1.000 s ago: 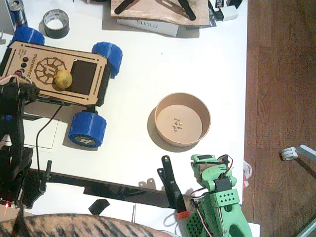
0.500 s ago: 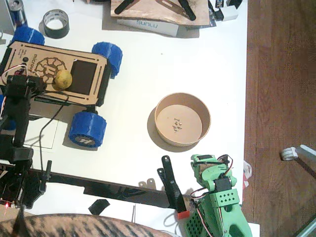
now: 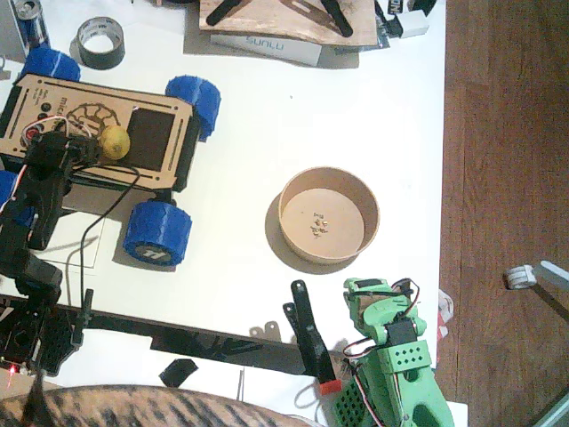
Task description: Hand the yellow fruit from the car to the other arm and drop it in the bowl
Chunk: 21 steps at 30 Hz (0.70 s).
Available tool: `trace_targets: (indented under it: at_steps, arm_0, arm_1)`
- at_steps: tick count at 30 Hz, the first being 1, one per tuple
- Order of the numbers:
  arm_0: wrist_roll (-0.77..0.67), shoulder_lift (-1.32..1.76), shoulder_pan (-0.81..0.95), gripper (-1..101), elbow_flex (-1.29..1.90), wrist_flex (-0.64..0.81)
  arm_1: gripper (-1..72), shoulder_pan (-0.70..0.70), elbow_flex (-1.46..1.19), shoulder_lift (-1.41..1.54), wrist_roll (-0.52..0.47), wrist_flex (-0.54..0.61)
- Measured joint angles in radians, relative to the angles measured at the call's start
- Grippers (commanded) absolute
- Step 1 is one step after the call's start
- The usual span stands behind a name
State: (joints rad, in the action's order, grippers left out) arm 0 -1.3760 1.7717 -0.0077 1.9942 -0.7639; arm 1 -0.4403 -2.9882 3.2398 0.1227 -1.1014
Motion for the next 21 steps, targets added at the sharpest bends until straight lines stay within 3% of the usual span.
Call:
trace_targets:
  at_steps: [13,21]
  arm_0:
    - [0.0,-0.014,0.037,45,0.0,-0.026]
    - [0.0,-0.071,0.06,48,0.0,-0.06]
  arm_1:
    - [0.8,0.0,0.0,0.0,0.0,0.0]
    - [0.8,0.0,0.0,0.0,0.0,0.0]
